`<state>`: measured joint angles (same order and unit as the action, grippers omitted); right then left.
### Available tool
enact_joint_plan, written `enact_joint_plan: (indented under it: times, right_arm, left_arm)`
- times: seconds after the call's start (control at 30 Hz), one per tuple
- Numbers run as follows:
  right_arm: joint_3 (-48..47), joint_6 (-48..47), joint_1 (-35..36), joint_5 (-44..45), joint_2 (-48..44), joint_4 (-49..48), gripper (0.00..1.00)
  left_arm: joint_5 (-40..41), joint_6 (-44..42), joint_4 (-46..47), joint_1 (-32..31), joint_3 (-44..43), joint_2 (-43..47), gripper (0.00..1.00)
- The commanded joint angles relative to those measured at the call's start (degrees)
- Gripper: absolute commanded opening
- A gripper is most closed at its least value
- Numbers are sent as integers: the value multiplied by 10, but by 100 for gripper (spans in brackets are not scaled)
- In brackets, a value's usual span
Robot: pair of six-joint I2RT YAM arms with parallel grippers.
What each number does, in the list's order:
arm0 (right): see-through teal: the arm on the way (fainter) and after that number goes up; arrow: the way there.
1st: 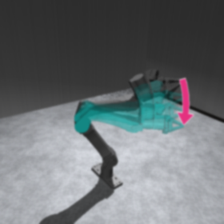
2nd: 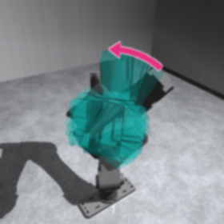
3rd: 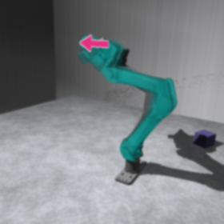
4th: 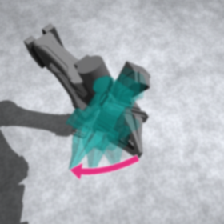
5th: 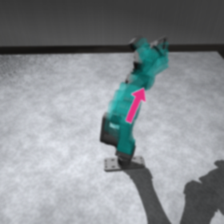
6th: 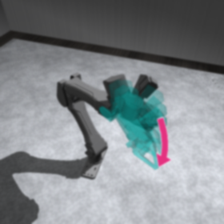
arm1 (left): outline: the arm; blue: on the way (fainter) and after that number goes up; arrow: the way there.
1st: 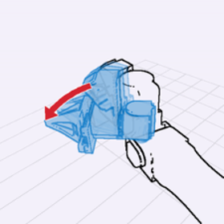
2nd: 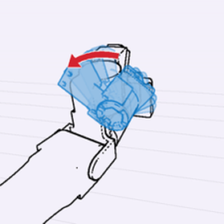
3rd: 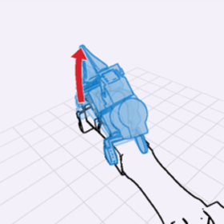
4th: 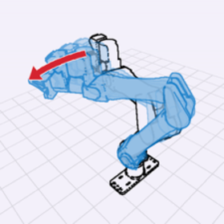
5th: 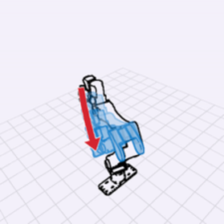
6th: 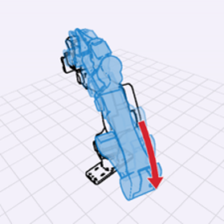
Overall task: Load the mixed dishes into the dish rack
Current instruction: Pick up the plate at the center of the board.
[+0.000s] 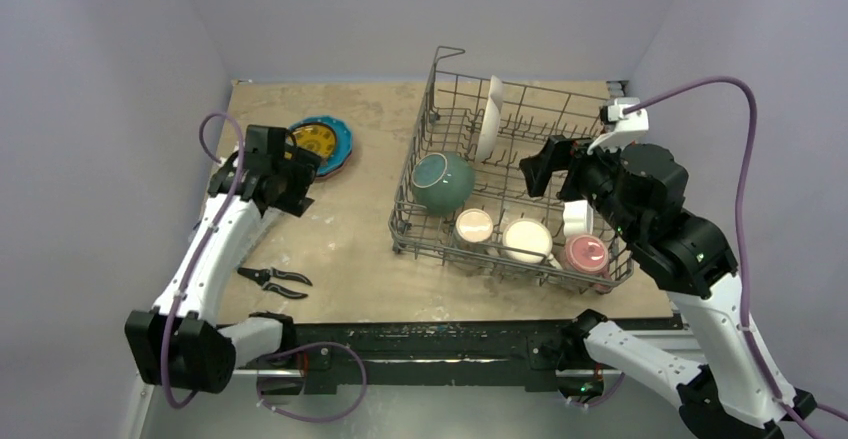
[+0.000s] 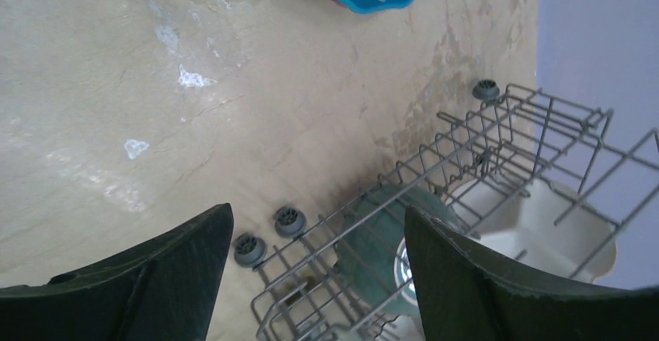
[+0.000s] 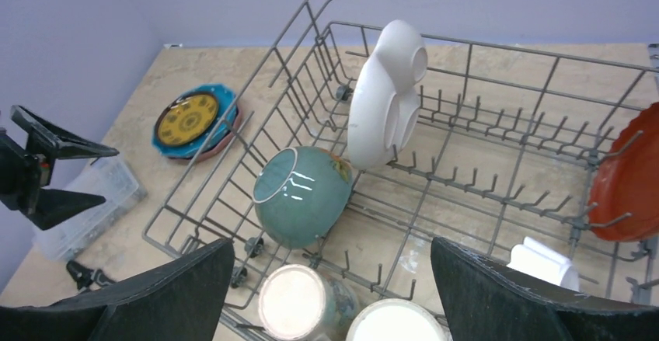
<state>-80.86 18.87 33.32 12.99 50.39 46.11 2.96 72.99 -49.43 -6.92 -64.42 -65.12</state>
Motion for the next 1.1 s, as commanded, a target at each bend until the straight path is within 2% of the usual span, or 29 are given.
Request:
enact_joint_plan:
  times: [0.0, 0.17, 0.3, 0.47, 0.77, 1.07]
  right_arm:
    - [-5, -16, -1, 62, 1, 4, 98]
    - [-1, -28, 0, 98, 15, -4, 98]
    - [-21, -45, -1, 139, 51, 4, 98]
    - [-44, -65, -1, 150, 93, 10, 98]
    - [-73, -95, -9, 146, 146, -9, 98]
    - [-85, -127, -24, 126, 176, -24, 98]
  left_arm:
    - [30, 126, 157, 5, 27, -68, 79]
    - [53, 160, 132, 7, -69, -208, 77]
    - [69, 268, 32, 8, -170, -308, 63]
    - [68, 347, 33, 7, -203, -373, 53]
    - [93, 410, 94, 10, -147, -391, 50]
    - [116, 409, 162, 15, -119, -408, 49]
